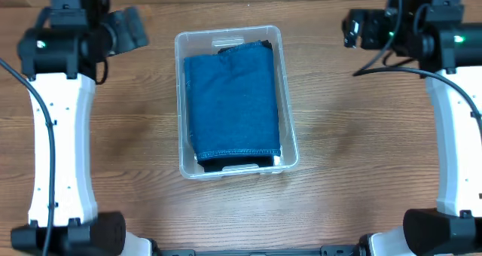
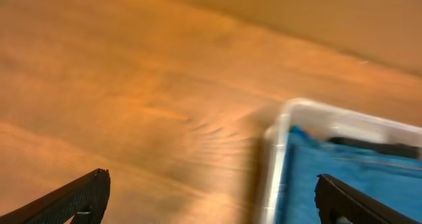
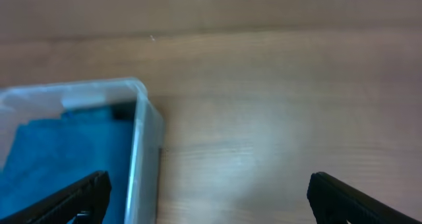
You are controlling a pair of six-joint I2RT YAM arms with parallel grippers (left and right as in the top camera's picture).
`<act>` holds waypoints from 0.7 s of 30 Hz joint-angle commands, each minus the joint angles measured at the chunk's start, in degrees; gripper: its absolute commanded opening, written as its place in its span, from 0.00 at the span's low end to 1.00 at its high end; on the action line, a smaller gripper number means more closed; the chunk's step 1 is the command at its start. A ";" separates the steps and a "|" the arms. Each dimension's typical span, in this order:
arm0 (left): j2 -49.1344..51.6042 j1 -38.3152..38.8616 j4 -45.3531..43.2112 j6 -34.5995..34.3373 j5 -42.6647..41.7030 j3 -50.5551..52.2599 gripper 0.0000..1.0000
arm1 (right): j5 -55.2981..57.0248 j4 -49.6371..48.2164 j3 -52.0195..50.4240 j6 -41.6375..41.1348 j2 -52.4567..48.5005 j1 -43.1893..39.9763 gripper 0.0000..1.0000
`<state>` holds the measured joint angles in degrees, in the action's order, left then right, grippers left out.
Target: Pack container
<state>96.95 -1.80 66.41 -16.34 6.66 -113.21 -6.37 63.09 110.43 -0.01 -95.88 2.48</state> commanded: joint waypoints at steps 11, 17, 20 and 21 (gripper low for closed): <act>-9.66 -3.37 6.21 3.61 -2.32 4.59 1.00 | 0.98 2.82 -0.61 -4.50 5.68 -2.25 1.00; -32.85 -3.32 -1.36 6.71 -3.72 26.47 1.00 | 1.20 -7.54 -24.26 -4.50 25.64 -2.23 1.00; -44.28 -3.32 -4.46 7.32 -3.04 37.42 1.00 | 1.22 -14.38 -39.21 -4.52 38.21 -2.23 1.00; -47.65 -3.34 -4.90 7.32 -3.04 40.50 1.00 | 1.44 -15.96 -43.56 -4.55 42.34 -2.23 1.00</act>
<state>58.72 -4.97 62.74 -11.05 3.66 -81.82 -5.54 50.41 78.74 -4.29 -63.90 0.25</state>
